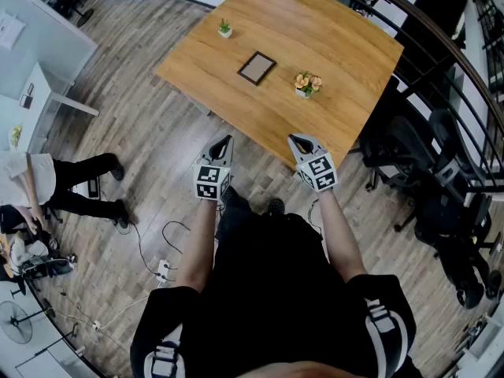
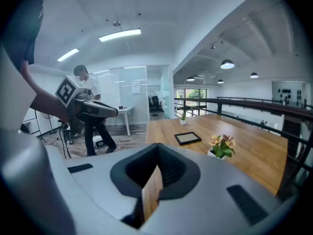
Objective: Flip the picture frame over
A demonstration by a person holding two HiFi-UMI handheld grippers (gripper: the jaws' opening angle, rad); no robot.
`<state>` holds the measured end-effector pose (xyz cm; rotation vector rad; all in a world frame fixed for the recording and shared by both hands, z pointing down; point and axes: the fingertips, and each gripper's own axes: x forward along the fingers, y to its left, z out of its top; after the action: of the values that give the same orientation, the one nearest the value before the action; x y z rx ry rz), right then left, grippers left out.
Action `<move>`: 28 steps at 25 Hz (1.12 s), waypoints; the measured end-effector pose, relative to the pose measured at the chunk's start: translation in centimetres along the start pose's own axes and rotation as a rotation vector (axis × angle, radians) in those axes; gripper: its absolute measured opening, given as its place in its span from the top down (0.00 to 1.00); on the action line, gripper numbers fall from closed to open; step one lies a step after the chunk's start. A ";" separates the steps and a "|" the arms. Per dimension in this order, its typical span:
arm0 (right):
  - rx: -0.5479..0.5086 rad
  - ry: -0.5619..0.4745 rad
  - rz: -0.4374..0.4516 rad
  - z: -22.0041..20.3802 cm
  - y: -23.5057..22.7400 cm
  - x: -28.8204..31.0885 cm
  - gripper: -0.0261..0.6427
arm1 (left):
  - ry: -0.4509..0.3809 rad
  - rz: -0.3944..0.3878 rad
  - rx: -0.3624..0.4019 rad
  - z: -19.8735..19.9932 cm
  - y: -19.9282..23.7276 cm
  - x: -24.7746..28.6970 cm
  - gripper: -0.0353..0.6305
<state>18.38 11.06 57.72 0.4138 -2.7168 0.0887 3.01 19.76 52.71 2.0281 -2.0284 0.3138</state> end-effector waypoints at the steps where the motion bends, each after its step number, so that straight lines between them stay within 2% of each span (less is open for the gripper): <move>1: 0.004 0.003 0.003 -0.2 -0.1 0.0 0.95 | -0.001 0.000 0.000 0.1 -0.1 0.1 0.91; 14: -0.005 0.015 0.024 -0.3 -0.4 -0.1 0.95 | -0.009 0.003 -0.002 0.4 -0.5 0.1 0.91; 20: -0.002 -0.006 0.033 0.1 -0.1 -0.3 0.95 | -0.002 0.041 0.030 0.2 -0.3 -0.1 0.91; 28: -0.014 -0.014 0.045 0.6 -0.1 -0.3 0.94 | -0.017 0.027 0.025 0.6 -0.5 -0.1 0.91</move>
<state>18.44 10.99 57.10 0.3510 -2.7397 0.0790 3.45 19.66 52.13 2.0261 -2.0734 0.3300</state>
